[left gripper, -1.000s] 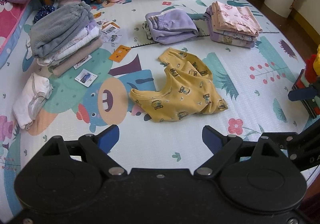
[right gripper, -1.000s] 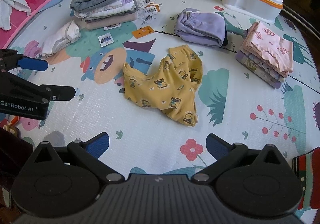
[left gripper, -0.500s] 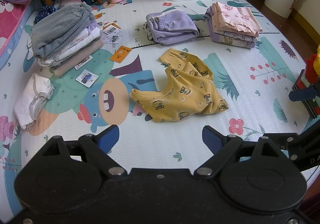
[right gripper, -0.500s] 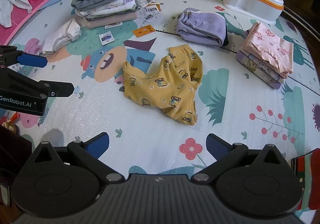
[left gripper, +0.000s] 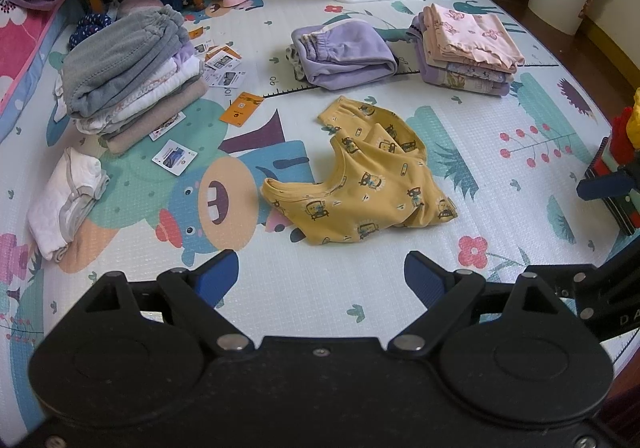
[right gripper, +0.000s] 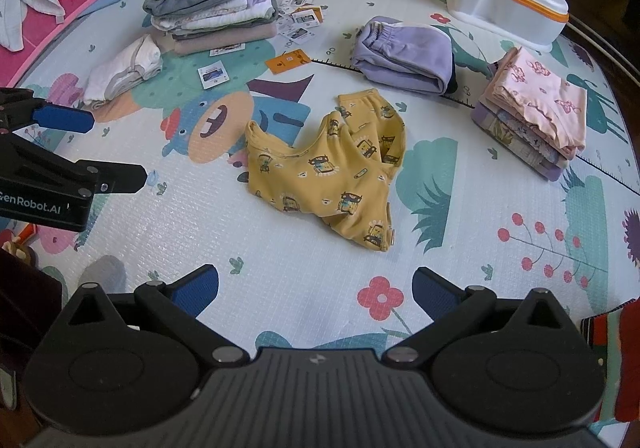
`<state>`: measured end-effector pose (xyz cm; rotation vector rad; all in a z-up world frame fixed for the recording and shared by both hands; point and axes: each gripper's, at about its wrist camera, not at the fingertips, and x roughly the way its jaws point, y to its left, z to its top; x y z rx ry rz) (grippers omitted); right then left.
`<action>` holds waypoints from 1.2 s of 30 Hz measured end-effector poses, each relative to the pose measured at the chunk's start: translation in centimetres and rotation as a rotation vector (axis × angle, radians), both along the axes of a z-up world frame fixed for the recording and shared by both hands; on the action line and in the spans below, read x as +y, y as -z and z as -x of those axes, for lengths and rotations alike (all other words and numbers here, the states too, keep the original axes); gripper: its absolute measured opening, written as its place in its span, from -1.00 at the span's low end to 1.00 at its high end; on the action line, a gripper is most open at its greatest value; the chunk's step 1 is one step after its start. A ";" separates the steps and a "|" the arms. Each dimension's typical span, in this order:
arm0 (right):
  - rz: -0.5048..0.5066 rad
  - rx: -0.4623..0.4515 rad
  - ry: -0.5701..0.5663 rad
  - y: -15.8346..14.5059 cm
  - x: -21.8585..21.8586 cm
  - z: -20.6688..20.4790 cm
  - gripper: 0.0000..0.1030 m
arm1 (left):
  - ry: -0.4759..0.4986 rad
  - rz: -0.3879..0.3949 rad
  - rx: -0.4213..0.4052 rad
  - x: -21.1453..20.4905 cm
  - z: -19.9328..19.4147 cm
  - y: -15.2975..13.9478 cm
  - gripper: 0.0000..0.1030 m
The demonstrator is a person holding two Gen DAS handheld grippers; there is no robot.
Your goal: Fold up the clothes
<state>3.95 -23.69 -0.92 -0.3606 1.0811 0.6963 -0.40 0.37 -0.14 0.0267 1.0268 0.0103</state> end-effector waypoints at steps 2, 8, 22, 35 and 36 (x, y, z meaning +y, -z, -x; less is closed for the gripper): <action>0.001 -0.001 -0.001 0.0 0.1 0.0 0.99 | 0.002 0.000 0.000 0.0 0.0 0.0 0.77; 0.003 -0.005 -0.003 0.0 0.1 0.0 0.99 | 0.003 0.000 0.001 0.1 0.0 0.0 0.77; 0.006 -0.006 -0.033 -0.3 0.9 -0.7 0.99 | 0.010 0.034 0.031 -0.2 -1.3 -0.1 0.77; -0.031 -0.046 -0.082 -1.0 2.0 -5.5 0.99 | 0.146 0.015 0.131 0.4 -6.3 1.0 0.99; -0.037 -0.043 -0.085 -0.8 2.1 -5.9 0.99 | 0.166 0.006 0.134 0.5 -6.8 1.2 0.99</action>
